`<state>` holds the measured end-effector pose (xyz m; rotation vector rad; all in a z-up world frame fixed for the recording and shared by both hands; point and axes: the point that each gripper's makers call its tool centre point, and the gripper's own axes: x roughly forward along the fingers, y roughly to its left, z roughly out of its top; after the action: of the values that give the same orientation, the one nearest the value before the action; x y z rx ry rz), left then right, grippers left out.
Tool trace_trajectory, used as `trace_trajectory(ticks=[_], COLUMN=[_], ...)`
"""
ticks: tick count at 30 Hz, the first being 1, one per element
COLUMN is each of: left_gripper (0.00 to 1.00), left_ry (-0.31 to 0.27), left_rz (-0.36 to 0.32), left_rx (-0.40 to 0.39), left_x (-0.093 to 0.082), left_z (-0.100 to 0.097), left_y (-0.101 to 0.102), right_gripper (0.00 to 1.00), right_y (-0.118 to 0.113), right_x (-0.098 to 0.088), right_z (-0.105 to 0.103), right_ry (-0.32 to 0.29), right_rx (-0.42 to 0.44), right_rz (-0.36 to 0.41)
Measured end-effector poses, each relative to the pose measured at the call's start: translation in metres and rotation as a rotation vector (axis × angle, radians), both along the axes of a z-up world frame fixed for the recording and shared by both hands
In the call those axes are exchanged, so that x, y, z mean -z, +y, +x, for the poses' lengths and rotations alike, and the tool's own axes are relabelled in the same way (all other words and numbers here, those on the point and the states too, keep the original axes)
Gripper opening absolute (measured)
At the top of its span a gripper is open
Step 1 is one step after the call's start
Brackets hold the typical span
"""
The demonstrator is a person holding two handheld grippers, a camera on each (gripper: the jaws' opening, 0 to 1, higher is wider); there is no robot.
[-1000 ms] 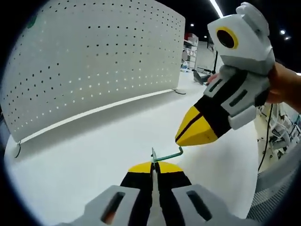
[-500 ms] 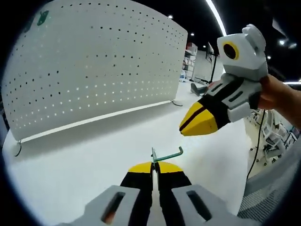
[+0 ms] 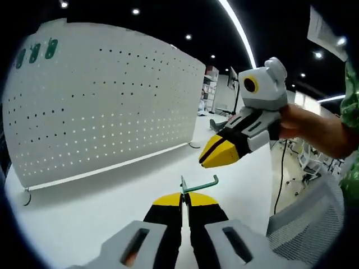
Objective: Insert the hook assembly into the mounting plate slot until the hook locks in place.
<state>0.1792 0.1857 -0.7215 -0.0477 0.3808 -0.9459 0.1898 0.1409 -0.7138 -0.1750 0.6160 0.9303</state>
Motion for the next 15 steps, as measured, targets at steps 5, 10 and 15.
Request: trace_trajectory(ticks=[5,10,15], left_gripper=[0.02,0.02,0.02], left_ry=[-0.026,-0.105,-0.155], left_rz=[-0.044,-0.056,-0.061], left_rx=[0.06,0.156,0.219], left_x=[-0.019,-0.04,-0.057], left_z=[-0.012,-0.028,-0.041], left_y=[0.001,0.002,0.005], right_gripper=[0.04,0.04,0.05], right_y=[0.01,0.021,0.028], right_x=[-0.011,-0.022,-0.033], right_z=[-0.011,-0.027,-0.042], right_ry=[0.019,0.042,0.044], right_rx=[-0.04,-0.114,-0.187], right_rz=[0.04,0.07,0.085])
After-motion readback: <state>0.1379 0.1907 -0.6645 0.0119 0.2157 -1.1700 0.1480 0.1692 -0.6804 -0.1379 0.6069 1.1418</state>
